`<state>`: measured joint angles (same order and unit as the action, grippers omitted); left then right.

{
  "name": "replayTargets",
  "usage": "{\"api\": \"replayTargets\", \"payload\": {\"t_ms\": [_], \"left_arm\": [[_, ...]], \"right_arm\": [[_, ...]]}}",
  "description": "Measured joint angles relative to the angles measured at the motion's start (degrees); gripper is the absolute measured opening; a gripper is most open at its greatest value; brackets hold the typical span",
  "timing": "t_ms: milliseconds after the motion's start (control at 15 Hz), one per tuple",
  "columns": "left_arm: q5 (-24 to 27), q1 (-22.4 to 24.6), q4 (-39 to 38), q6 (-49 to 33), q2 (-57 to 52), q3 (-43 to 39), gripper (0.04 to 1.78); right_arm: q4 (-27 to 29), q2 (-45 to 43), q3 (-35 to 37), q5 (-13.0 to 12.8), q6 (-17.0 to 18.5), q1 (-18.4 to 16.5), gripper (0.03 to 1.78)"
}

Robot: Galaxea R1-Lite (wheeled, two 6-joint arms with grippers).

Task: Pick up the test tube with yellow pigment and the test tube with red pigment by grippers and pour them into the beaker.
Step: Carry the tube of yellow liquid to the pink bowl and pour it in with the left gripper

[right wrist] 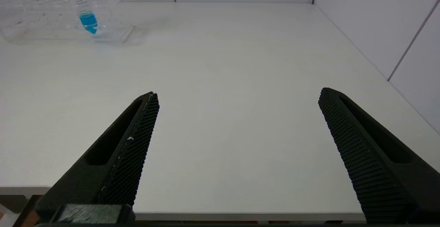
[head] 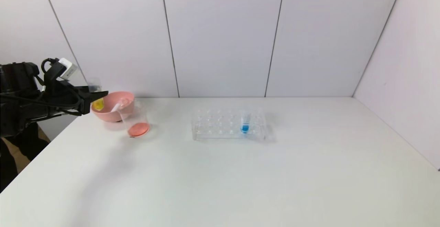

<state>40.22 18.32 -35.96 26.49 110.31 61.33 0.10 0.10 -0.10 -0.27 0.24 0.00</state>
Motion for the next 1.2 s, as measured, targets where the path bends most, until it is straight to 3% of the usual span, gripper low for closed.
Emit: {"api": "replayTargets", "payload": {"t_ms": [533, 1200], "left_arm": [[2.69, -0.11, 0.35, 3.52, 0.73, 2.01, 0.46], [3.16, -0.02, 13.18, 9.12, -0.37, 5.92, 0.46]], "right_arm": [[0.0, 0.0, 0.02, 0.0, 0.02, 0.0, 1.7], [0.0, 0.0, 0.02, 0.02, 0.02, 0.0, 1.7]]}}
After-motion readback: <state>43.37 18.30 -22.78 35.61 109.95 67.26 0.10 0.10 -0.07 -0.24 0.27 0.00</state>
